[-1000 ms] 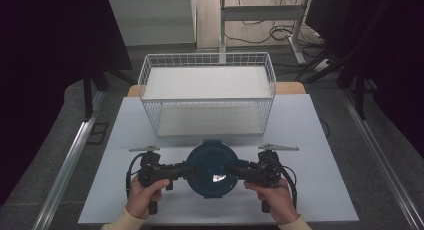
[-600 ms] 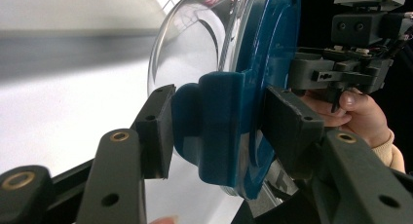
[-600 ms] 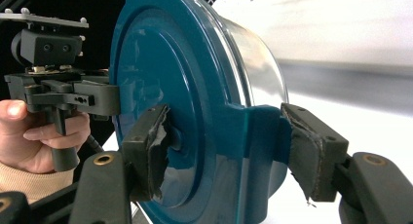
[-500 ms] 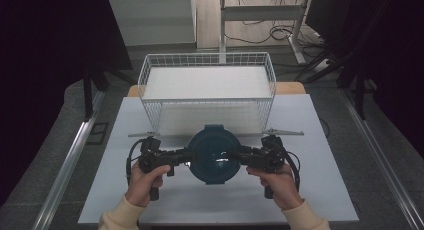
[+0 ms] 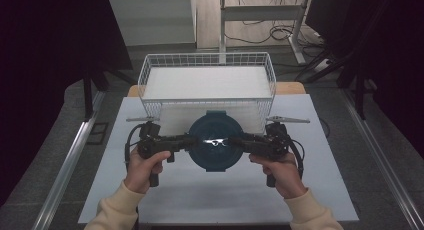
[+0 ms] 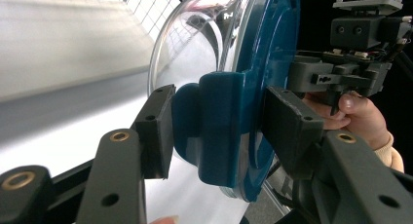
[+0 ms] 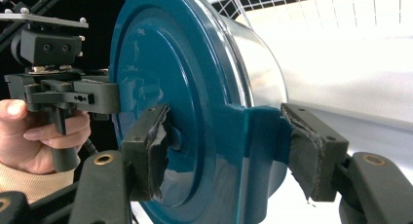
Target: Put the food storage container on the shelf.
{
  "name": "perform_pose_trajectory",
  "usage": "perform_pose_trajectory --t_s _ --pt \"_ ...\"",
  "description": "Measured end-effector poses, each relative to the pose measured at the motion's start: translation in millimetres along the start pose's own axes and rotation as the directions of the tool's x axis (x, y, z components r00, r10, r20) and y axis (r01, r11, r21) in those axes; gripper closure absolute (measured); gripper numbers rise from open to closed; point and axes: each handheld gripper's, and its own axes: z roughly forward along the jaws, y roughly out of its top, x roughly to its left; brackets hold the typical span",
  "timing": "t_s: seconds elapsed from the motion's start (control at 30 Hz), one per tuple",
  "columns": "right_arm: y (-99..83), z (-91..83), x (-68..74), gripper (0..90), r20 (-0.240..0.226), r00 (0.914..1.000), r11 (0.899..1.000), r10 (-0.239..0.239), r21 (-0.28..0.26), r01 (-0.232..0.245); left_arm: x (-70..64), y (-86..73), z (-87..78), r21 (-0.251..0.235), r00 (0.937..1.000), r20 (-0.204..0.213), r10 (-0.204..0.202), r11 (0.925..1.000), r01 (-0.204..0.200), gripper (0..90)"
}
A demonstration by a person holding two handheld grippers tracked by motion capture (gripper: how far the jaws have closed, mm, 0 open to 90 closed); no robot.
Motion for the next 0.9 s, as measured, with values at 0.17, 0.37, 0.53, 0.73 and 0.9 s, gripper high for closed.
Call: perform_pose_trajectory --t_s 0.17,0.37,0.53,0.73,0.9 --pt "10.3 -2.7 3.0 37.5 -0.002 1.0000 1.000 -0.009 -0.016 0.009 -4.4 11.8 -2.5 -0.006 0.9999 -0.002 0.017 0.9998 -0.017 47.8" --pt "24.8 -5.2 8.4 37.5 0.004 0.9997 1.000 -0.024 -0.019 0.024 -7.3 24.7 -5.6 -0.016 0.9997 0.007 0.022 0.9996 -0.022 47.8" --pt "35.4 -5.8 11.4 37.5 0.003 0.9993 0.999 -0.037 -0.030 0.037 -10.0 34.7 -8.8 -0.025 0.9994 0.004 0.035 0.9991 -0.035 47.8" --pt "47.4 -6.0 15.0 37.5 0.005 0.9991 0.998 -0.042 -0.037 0.042 -12.3 46.5 -12.0 -0.031 0.9991 0.005 0.042 0.9986 -0.042 47.7" --pt "57.4 -6.6 18.1 37.5 0.008 0.9988 0.998 -0.048 -0.042 0.049 -13.5 55.7 -14.2 -0.036 0.9989 0.008 0.046 0.9983 -0.046 47.7"
